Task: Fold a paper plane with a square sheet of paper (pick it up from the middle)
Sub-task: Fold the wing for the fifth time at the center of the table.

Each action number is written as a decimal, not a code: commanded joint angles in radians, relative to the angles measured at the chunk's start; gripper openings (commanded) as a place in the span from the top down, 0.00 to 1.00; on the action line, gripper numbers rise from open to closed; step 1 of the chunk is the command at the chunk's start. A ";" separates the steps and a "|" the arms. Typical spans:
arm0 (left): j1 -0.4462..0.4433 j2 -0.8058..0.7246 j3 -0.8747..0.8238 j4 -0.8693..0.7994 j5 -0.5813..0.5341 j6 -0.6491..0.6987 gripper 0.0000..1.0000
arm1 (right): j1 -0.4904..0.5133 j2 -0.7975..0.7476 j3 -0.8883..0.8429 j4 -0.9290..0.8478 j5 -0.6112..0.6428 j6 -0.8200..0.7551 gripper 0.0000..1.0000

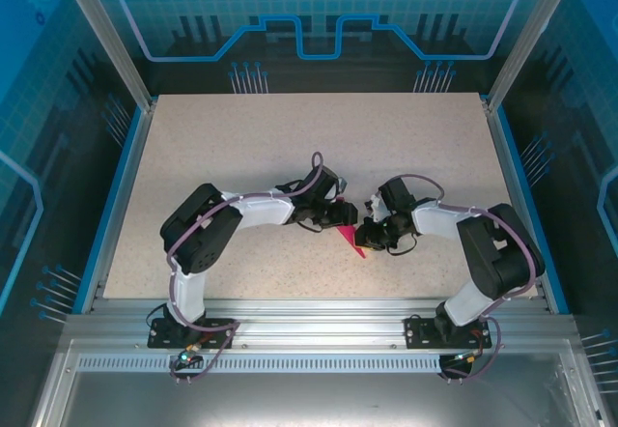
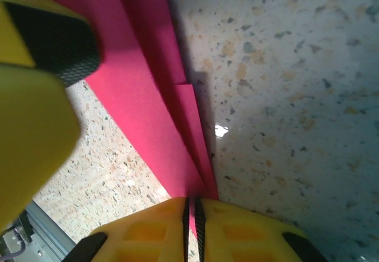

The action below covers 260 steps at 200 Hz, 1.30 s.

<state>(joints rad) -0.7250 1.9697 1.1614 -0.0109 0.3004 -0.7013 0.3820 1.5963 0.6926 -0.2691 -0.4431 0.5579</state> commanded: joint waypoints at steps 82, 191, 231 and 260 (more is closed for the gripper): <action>-0.004 0.044 0.019 -0.012 -0.009 -0.003 0.57 | 0.051 0.012 0.040 0.054 -0.032 0.024 0.86; -0.001 0.072 0.043 -0.104 -0.077 -0.013 0.62 | -0.017 -0.059 -0.167 0.090 -0.137 0.031 0.85; -0.001 0.076 0.049 -0.102 -0.075 -0.023 0.62 | -0.030 -0.121 -0.233 0.051 -0.109 0.040 0.85; -0.001 0.076 0.059 -0.113 -0.073 -0.014 0.62 | -0.049 -0.160 -0.280 0.048 -0.103 0.062 0.84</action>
<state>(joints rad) -0.7277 2.0098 1.2022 -0.0727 0.2630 -0.7086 0.3584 1.4532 0.4686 -0.1143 -0.5583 0.5949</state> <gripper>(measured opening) 0.378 0.159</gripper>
